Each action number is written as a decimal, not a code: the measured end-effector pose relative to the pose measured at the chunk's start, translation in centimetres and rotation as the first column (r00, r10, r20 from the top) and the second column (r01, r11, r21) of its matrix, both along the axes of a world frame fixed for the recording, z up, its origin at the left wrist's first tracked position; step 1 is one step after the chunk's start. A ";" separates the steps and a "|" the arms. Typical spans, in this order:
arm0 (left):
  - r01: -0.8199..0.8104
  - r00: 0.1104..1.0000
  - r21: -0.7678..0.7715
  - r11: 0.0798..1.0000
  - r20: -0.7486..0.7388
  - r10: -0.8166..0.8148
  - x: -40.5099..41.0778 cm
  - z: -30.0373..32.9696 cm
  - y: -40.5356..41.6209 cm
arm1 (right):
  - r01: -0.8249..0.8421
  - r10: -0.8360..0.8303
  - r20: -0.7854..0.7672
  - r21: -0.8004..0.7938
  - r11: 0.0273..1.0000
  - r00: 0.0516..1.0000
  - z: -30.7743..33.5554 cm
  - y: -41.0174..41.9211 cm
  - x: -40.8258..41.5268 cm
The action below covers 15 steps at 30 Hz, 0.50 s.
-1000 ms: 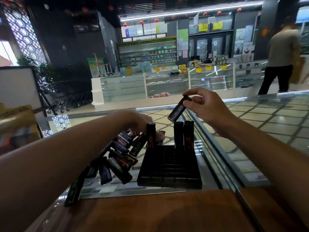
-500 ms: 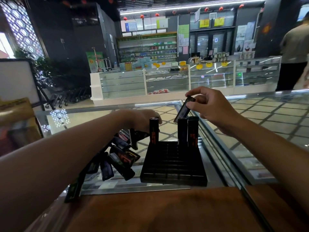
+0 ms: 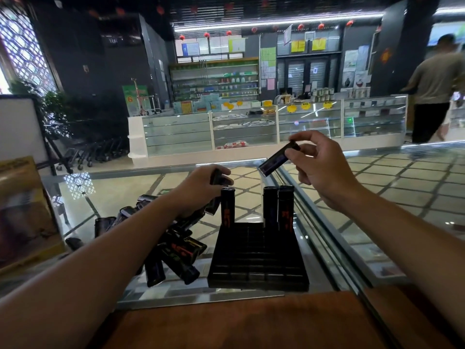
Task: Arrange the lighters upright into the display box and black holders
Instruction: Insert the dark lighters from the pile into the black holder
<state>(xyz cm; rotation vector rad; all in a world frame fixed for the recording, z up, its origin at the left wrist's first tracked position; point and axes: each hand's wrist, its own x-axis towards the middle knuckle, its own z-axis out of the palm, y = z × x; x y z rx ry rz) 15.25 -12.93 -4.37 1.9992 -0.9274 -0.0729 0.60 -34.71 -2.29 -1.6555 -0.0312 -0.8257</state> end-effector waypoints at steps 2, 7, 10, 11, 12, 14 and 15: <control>-0.001 1.000 -0.032 0.999 -0.029 0.000 0.1 0.0 -0.2 | 0.043 -0.043 -0.013 -0.048 0.998 0.999 0.2 0.4 -0.2; -0.126 0.988 -0.305 0.944 -0.126 0.091 -1.0 2.0 -0.1 | 0.077 -0.074 0.032 -0.117 0.990 0.997 1.1 2.0 -1.1; -0.169 0.980 -0.428 0.888 -0.167 0.106 -2.0 4.0 0.9 | 0.021 -0.017 0.031 -0.126 0.992 0.999 1.6 3.0 -1.6; -0.165 0.978 -0.449 0.878 -0.190 0.086 -2.5 4.7 1.4 | -0.002 0.006 0.026 -0.139 0.990 1.000 1.7 3.3 -1.8; -0.156 0.976 -0.459 0.874 -0.206 0.065 -3.1 5.4 1.9 | -0.023 0.027 0.024 -0.152 0.988 0.999 1.9 3.6 -2.0; -0.124 0.980 -0.444 0.887 -0.197 0.038 -4.9 6.4 2.8 | -0.049 0.055 0.032 -0.177 0.983 0.998 2.2 4.1 -2.3; -0.101 0.983 -0.423 0.901 -0.180 0.025 -6.1 6.7 3.2 | -0.059 0.067 0.036 -0.184 0.981 0.997 2.3 4.4 -2.4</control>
